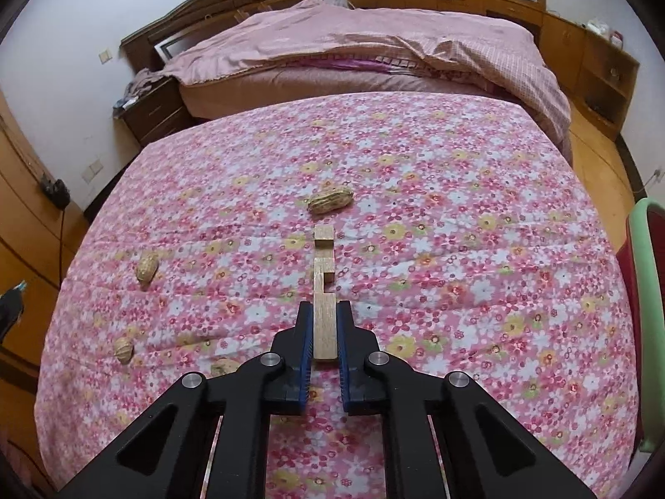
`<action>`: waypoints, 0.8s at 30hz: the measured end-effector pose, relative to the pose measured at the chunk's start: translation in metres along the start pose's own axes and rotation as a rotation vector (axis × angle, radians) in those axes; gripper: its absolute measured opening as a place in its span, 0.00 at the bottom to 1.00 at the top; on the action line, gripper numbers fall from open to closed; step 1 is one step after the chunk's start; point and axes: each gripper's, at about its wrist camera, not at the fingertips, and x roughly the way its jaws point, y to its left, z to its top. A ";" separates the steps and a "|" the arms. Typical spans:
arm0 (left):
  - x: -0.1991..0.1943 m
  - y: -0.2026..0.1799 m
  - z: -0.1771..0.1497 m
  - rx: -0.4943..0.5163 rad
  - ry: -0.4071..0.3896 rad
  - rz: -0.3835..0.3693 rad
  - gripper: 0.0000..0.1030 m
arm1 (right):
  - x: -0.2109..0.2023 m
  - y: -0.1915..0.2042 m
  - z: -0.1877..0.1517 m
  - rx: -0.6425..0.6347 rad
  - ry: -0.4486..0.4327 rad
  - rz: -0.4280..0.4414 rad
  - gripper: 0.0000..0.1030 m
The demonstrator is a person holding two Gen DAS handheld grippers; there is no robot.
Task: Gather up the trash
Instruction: 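Grasp the blue binder clip with the left tool while the right tool grasps the wooden stick, then carry the binder clip and wooden stick over the red bin with both tools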
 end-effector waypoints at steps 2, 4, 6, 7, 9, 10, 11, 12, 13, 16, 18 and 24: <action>-0.008 -0.001 -0.002 0.001 -0.004 -0.008 0.24 | -0.010 -0.003 -0.002 -0.011 -0.021 -0.007 0.10; -0.014 -0.004 -0.005 0.007 -0.008 -0.016 0.24 | -0.028 -0.005 -0.005 -0.018 -0.051 0.000 0.10; -0.023 -0.008 -0.007 0.010 -0.014 -0.031 0.24 | -0.044 -0.007 -0.006 -0.016 -0.081 0.011 0.10; -0.026 -0.010 -0.007 0.012 -0.018 -0.037 0.24 | -0.053 -0.009 -0.008 -0.011 -0.096 0.018 0.10; -0.035 -0.014 -0.008 0.017 -0.030 -0.048 0.24 | -0.074 -0.014 -0.013 0.003 -0.129 0.038 0.10; -0.039 -0.016 -0.009 0.020 -0.035 -0.052 0.24 | -0.081 -0.015 -0.016 0.006 -0.141 0.044 0.10; -0.042 -0.018 -0.010 0.022 -0.038 -0.056 0.24 | -0.089 -0.016 -0.019 0.008 -0.153 0.049 0.10; -0.045 -0.020 -0.011 0.024 -0.040 -0.061 0.24 | -0.098 -0.018 -0.022 0.012 -0.167 0.055 0.10; -0.049 -0.022 -0.011 0.025 -0.042 -0.070 0.24 | -0.105 -0.014 -0.022 0.018 -0.177 0.059 0.10; -0.056 -0.029 -0.013 0.033 -0.049 -0.087 0.24 | -0.126 -0.022 -0.030 0.044 -0.208 0.074 0.10; -0.061 -0.036 -0.015 0.044 -0.052 -0.099 0.24 | -0.137 -0.028 -0.034 0.061 -0.222 0.075 0.10; -0.071 -0.056 -0.020 0.069 -0.047 -0.145 0.24 | -0.168 -0.050 -0.051 0.118 -0.268 0.072 0.10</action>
